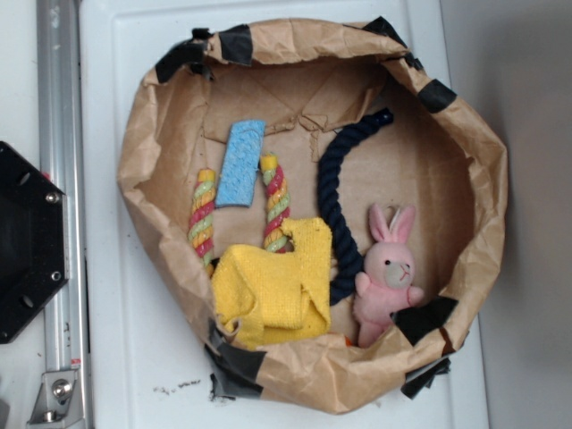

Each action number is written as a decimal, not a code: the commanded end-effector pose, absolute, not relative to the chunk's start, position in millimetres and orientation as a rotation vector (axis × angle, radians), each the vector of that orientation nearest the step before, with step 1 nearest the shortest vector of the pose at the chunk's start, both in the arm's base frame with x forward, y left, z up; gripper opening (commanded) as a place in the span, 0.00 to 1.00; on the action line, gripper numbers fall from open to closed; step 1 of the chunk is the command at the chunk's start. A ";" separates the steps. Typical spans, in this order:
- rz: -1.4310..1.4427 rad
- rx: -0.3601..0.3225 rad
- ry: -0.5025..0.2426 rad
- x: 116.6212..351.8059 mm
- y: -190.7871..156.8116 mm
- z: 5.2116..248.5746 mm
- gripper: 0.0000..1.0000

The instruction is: Grab the blue rope.

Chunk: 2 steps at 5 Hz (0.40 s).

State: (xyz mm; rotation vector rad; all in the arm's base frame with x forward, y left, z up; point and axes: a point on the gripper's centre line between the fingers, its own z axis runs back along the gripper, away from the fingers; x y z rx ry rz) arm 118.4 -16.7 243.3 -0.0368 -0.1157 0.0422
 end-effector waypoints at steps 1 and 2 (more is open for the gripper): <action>0.042 -0.037 -0.116 118.4 -16.7 243.3 1.00; 0.290 0.003 -0.142 168.4 0.4 210.6 1.00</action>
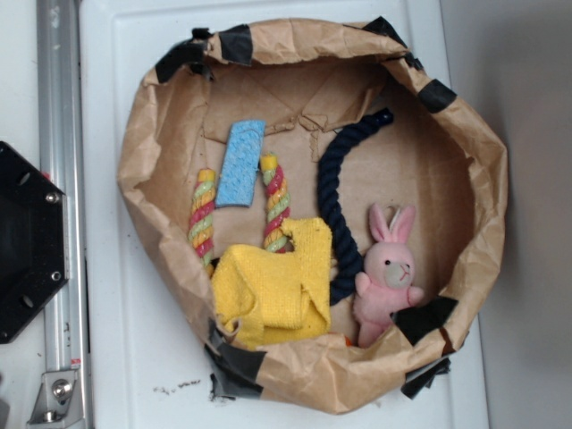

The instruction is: Grab the blue rope.

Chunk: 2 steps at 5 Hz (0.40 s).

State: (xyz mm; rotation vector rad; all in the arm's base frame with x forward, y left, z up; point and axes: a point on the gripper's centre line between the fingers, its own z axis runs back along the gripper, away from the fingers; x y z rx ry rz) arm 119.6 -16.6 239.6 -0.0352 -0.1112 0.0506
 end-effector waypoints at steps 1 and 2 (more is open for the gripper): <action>0.453 -0.004 -0.153 215.5 15.9 177.6 1.00; 0.699 0.073 -0.209 240.6 27.3 140.0 1.00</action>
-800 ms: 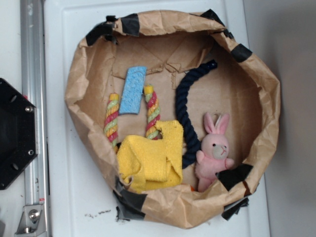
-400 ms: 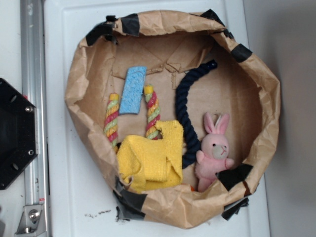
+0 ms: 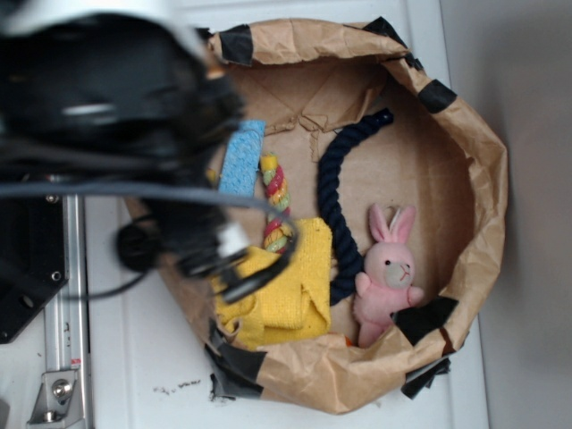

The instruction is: Grab the blue rope.

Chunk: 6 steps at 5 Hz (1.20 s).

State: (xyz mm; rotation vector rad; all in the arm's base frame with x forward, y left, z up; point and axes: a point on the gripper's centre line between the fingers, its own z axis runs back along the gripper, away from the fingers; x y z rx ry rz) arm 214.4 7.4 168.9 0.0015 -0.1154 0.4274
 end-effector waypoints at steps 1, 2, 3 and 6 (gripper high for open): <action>0.872 0.108 -0.212 251.9 30.2 105.6 1.00; 0.893 0.037 -0.199 273.5 29.9 74.7 1.00; 0.852 -0.030 -0.197 293.9 20.8 52.4 1.00; 0.885 -0.200 -0.058 305.8 -2.0 32.5 0.00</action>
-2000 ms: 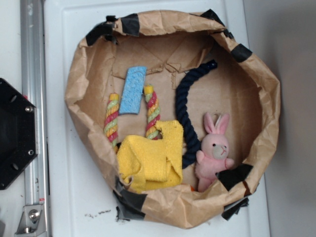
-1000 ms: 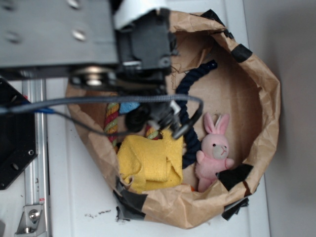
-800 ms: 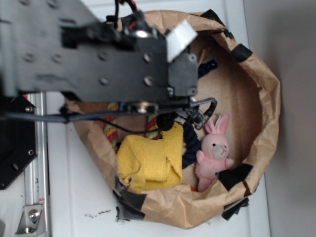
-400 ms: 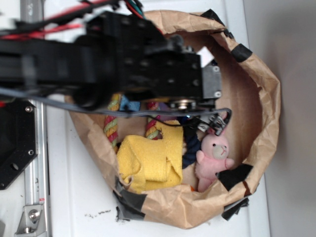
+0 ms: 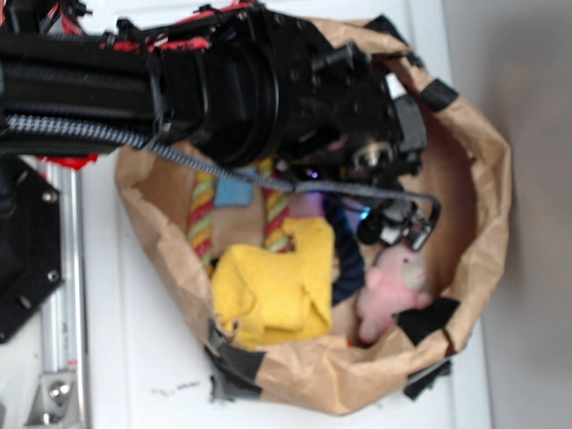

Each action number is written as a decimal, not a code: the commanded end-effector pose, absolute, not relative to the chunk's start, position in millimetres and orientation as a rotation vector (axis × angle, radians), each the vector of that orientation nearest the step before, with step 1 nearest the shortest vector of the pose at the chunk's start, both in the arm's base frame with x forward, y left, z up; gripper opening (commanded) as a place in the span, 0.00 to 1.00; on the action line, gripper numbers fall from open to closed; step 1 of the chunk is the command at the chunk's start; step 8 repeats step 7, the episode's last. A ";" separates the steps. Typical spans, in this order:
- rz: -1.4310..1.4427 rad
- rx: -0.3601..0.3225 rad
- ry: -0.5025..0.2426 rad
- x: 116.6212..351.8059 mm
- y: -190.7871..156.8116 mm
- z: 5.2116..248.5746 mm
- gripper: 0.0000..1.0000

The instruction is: Grab the blue rope.

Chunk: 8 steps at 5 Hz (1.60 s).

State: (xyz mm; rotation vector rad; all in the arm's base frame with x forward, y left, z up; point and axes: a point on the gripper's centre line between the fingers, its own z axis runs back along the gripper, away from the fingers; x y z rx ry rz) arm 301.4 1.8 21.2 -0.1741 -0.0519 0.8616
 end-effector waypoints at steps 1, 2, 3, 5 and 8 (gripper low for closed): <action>0.876 -0.193 -0.061 303.0 -3.9 37.7 0.00; 0.792 -0.150 -0.110 308.5 -4.9 48.5 0.00; 0.669 -0.119 -0.190 315.6 -6.9 68.8 0.00; 0.199 -0.066 -0.341 288.8 -4.0 170.1 0.00; 0.110 -0.084 -0.304 259.4 -11.8 190.8 0.00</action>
